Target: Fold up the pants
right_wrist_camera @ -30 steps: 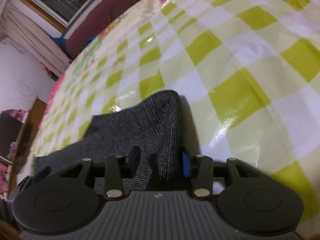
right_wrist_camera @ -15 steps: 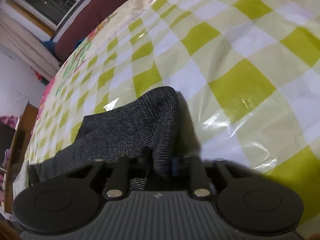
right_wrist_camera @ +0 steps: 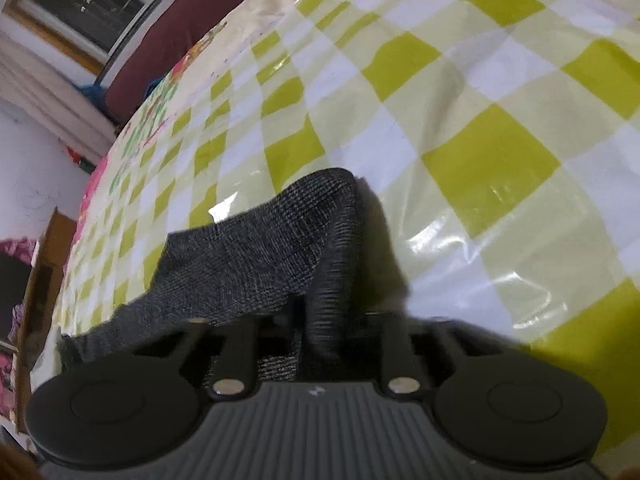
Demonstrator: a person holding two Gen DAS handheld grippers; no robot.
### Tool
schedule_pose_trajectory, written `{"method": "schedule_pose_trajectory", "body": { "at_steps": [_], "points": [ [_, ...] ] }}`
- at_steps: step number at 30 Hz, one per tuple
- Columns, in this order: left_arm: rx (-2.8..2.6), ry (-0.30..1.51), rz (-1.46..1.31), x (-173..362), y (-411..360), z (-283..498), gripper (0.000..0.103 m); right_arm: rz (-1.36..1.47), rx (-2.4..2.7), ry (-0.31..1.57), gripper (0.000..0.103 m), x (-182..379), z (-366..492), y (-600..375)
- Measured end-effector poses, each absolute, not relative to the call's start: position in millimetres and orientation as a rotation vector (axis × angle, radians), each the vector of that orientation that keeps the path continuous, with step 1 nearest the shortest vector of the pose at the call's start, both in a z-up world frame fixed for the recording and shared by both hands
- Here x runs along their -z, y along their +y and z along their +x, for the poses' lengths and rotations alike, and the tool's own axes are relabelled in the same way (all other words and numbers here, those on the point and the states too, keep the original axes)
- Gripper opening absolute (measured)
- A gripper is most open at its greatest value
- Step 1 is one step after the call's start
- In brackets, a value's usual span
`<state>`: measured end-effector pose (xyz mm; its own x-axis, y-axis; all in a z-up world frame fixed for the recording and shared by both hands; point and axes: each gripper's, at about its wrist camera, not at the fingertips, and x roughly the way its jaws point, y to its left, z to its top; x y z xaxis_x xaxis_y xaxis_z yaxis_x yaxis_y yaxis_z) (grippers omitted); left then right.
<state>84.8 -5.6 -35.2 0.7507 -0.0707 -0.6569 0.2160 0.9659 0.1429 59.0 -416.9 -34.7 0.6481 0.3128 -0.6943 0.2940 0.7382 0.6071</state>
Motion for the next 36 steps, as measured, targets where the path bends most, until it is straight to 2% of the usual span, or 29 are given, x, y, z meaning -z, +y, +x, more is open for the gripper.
{"method": "schedule_pose_trajectory", "body": {
  "at_steps": [6, 12, 20, 30, 36],
  "points": [
    [0.17, 0.699, 0.211, 34, -4, 84, 0.097, 0.72, -0.127, 0.777, 0.01, -34, 47, -374],
    [0.201, 0.724, 0.149, 26, 13, 79, 0.097, 0.564, -0.267, 0.801, 0.01, -75, 71, -272],
    [0.225, 0.715, 0.08, 8, 48, 52, 0.097, 0.415, -0.341, 0.91, 0.01, -66, 104, -146],
    [0.221, 0.789, -0.003, 21, 73, 52, 0.098, 0.281, -0.339, 0.965, 0.01, -60, 111, -74],
    [0.235, 0.773, -0.078, 15, 90, 45, 0.098, 0.306, -0.293, 1.008, 0.02, -40, 122, -52]
  ]
}}
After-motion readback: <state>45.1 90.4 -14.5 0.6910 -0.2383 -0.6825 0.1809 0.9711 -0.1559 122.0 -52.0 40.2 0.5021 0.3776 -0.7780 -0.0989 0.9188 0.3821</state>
